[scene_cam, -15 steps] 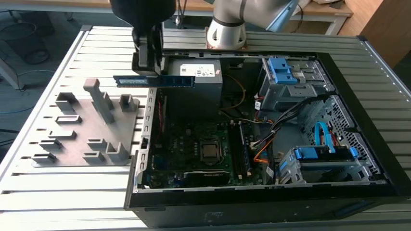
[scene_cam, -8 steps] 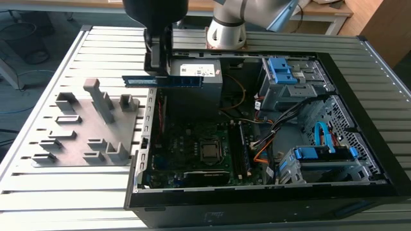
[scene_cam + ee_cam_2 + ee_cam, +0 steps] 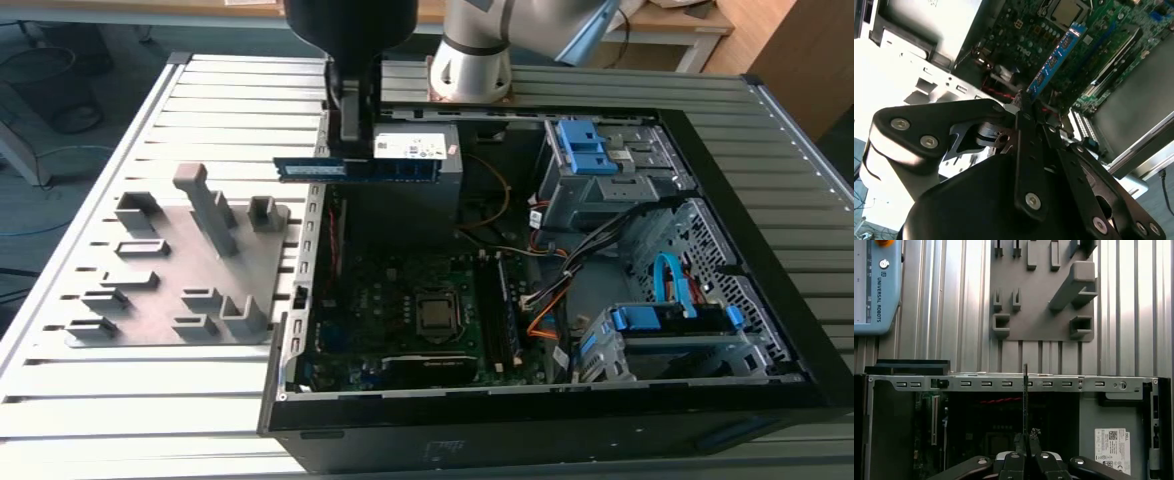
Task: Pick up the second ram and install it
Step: 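Pick up the second ram and move it above second insertion slot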
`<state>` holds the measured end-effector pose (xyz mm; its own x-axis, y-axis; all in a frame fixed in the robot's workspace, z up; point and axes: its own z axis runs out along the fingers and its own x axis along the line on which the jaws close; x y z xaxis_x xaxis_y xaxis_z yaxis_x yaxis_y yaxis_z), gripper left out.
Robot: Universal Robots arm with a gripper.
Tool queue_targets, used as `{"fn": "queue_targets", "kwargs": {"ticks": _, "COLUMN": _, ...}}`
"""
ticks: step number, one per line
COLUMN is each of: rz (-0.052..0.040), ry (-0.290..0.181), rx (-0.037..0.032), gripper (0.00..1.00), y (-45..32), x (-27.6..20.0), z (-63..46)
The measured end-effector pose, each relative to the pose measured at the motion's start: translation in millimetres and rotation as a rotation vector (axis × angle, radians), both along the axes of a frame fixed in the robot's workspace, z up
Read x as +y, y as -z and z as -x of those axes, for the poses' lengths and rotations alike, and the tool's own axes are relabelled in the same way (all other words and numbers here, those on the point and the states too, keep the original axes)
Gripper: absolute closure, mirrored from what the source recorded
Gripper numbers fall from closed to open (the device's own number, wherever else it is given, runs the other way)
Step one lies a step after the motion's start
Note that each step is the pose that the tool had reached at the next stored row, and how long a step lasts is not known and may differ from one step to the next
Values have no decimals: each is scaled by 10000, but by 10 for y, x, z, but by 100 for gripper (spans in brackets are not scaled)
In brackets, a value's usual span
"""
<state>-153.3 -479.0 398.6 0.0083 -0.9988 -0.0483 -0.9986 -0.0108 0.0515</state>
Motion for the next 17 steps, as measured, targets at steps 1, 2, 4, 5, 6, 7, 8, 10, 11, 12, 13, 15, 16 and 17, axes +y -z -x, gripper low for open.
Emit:
{"fn": "queue_targets", "kwargs": {"ticks": 1, "rz": -1, "ry": 1, "rx": 2, "gripper": 86, "y": 1, "x": 0, "z": -23}}
{"fn": "queue_targets", "kwargs": {"ticks": 2, "rz": 0, "ry": 0, "rx": 3, "gripper": 86, "y": 2, "x": 0, "z": -45}}
{"fn": "queue_targets", "kwargs": {"ticks": 4, "rz": 0, "ry": 0, "rx": 6, "gripper": 86, "y": 2, "x": 0, "z": -85}}
{"fn": "queue_targets", "kwargs": {"ticks": 5, "rz": 0, "ry": 0, "rx": 7, "gripper": 86, "y": 3, "x": 0, "z": -105}}
{"fn": "queue_targets", "kwargs": {"ticks": 6, "rz": -1, "ry": 1, "rx": 7, "gripper": 86, "y": 4, "x": 0, "z": -124}}
{"fn": "queue_targets", "kwargs": {"ticks": 7, "rz": -1, "ry": 1, "rx": 9, "gripper": 86, "y": 4, "x": 0, "z": -146}}
{"fn": "queue_targets", "kwargs": {"ticks": 8, "rz": 0, "ry": 0, "rx": 10, "gripper": 86, "y": 4, "x": 0, "z": -167}}
{"fn": "queue_targets", "kwargs": {"ticks": 10, "rz": -1, "ry": 0, "rx": 11, "gripper": 86, "y": 5, "x": 0, "z": -211}}
{"fn": "queue_targets", "kwargs": {"ticks": 11, "rz": 0, "ry": 0, "rx": 13, "gripper": 86, "y": 6, "x": 0, "z": -234}}
{"fn": "queue_targets", "kwargs": {"ticks": 12, "rz": 0, "ry": 1, "rx": 15, "gripper": 86, "y": 6, "x": 0, "z": -258}}
{"fn": "queue_targets", "kwargs": {"ticks": 13, "rz": 0, "ry": 0, "rx": 18, "gripper": 86, "y": 7, "x": 0, "z": -286}}
{"fn": "queue_targets", "kwargs": {"ticks": 15, "rz": -1, "ry": 0, "rx": 22, "gripper": 86, "y": 10, "x": 0, "z": -344}}
{"fn": "queue_targets", "kwargs": {"ticks": 16, "rz": -2, "ry": 0, "rx": 27, "gripper": 86, "y": 12, "x": 0, "z": -375}}
{"fn": "queue_targets", "kwargs": {"ticks": 17, "rz": -2, "ry": 0, "rx": 37, "gripper": 86, "y": 20, "x": 0, "z": -410}}
